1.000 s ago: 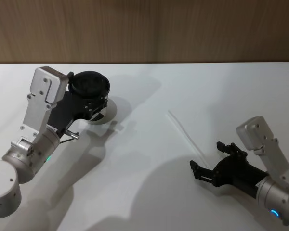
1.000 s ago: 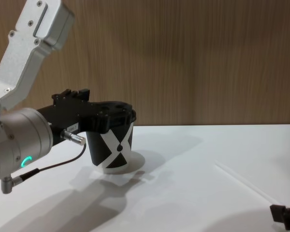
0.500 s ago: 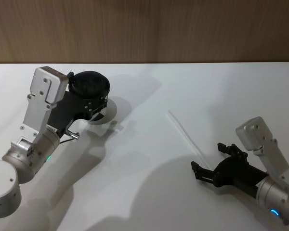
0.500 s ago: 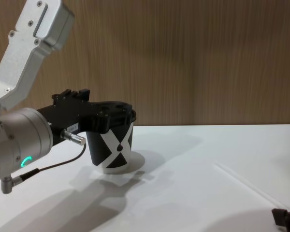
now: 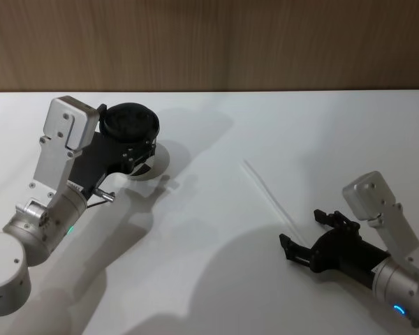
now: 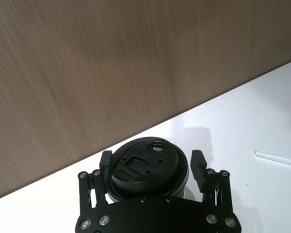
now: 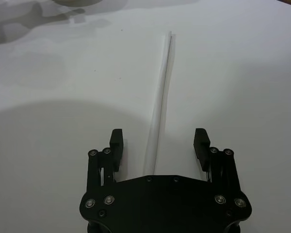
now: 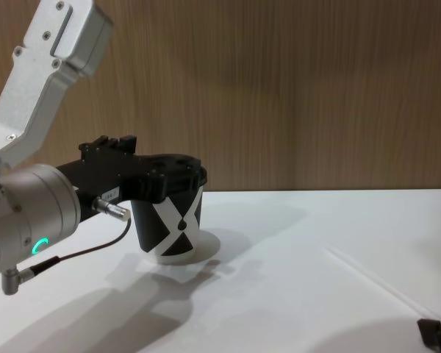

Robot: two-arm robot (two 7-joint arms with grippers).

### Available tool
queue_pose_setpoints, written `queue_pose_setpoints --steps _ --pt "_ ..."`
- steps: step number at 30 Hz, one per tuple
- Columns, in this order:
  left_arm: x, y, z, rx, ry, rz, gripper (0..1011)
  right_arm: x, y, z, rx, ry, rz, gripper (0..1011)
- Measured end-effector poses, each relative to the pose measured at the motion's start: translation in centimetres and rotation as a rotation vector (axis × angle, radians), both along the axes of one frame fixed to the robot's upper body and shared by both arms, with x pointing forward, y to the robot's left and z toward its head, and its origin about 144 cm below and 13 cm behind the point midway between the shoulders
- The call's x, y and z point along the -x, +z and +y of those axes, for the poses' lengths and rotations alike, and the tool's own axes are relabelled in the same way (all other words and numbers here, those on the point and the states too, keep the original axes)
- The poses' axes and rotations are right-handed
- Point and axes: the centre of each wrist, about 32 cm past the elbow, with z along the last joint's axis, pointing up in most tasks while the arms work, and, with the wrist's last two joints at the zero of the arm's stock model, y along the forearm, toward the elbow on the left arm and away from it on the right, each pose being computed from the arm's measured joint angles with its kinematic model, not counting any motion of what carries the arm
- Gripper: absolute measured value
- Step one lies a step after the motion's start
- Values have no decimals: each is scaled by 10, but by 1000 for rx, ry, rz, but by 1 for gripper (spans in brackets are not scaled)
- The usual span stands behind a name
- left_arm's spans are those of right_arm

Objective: Pick up the straw with one hand, pass it to the other hand, and insert it into the cup.

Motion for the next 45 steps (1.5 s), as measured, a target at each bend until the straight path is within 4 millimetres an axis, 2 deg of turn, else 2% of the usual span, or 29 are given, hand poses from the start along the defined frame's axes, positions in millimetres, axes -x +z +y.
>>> queue_pose_setpoints --steps 3,8,11,12,14,15,18,19,27,33,45 --pt "0 0 0 0 0 0 1003 0 0 0 0 1 0 861" --pt "0 0 0 0 0 0 1003 1 -1 -1 0 6 2 687" --pt "0 0 0 0 0 0 1003 1 -1 -1 1 8 4 627" --pt "0 0 0 0 0 0 1003 2 -1 -2 1 8 5 565" --pt "0 0 0 0 0 0 1003 2 -1 -2 0 10 9 532" --pt "0 0 0 0 0 0 1003 3 -2 -2 -1 12 12 473" --pt "0 0 0 0 0 0 1003 3 -2 -2 -1 15 16 403" --pt "0 0 0 0 0 0 1003 4 -2 -2 -1 16 18 341" --pt "0 0 0 0 0 0 1003 5 -3 -2 2 22 31 99" --pt "0 0 0 0 0 0 1003 5 -4 -3 4 22 33 41" --pt "0 0 0 0 0 0 1003 3 -2 -3 -37 -10 7 4"
